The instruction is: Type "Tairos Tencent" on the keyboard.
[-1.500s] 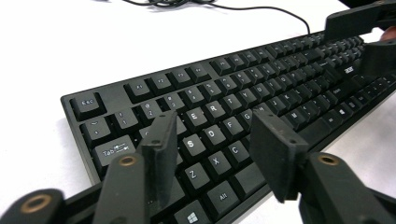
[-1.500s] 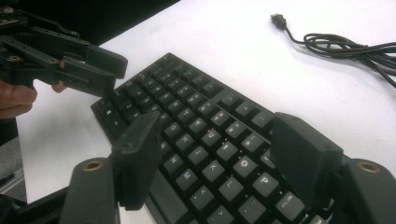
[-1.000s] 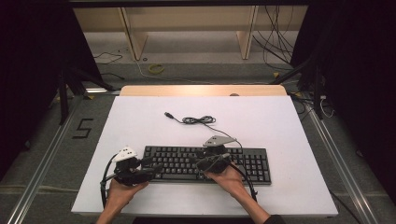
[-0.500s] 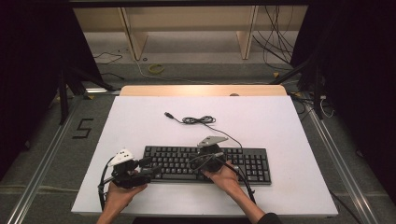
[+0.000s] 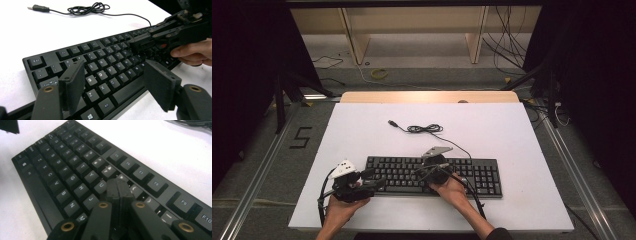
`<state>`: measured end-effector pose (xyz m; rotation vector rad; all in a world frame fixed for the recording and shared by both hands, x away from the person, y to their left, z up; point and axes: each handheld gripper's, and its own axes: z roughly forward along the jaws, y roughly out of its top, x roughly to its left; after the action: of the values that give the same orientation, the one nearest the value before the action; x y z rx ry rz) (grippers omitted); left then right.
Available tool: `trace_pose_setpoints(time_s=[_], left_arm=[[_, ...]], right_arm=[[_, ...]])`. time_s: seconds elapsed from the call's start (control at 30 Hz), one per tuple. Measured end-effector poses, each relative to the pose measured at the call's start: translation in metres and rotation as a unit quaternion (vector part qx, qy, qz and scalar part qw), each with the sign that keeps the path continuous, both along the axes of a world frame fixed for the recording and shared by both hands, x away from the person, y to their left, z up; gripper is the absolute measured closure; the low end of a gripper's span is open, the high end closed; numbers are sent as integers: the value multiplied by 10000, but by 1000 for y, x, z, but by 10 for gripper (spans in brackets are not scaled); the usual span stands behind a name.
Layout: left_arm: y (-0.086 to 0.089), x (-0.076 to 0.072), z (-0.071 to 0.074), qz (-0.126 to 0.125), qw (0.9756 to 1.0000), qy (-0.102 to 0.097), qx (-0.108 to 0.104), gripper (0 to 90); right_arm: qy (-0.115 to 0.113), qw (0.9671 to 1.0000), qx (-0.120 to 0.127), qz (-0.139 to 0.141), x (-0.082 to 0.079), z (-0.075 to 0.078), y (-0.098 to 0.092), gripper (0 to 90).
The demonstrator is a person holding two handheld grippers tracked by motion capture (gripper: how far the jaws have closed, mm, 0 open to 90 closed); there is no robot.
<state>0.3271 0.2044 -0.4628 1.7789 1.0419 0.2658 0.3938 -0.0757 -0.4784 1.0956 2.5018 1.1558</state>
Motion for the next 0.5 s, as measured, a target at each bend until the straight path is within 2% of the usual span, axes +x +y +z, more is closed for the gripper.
trace_pose_setpoints(time_s=[0.33,0.5], left_arm=[[0,1,-1,36,10000,15,22,322],[0,3,-3,59,10000,45,53,321]], right_arm=[[-37,10000,-25,-40,-1,-1,1,900],[-33,9997,215,-89,-3,3,-5,851]])
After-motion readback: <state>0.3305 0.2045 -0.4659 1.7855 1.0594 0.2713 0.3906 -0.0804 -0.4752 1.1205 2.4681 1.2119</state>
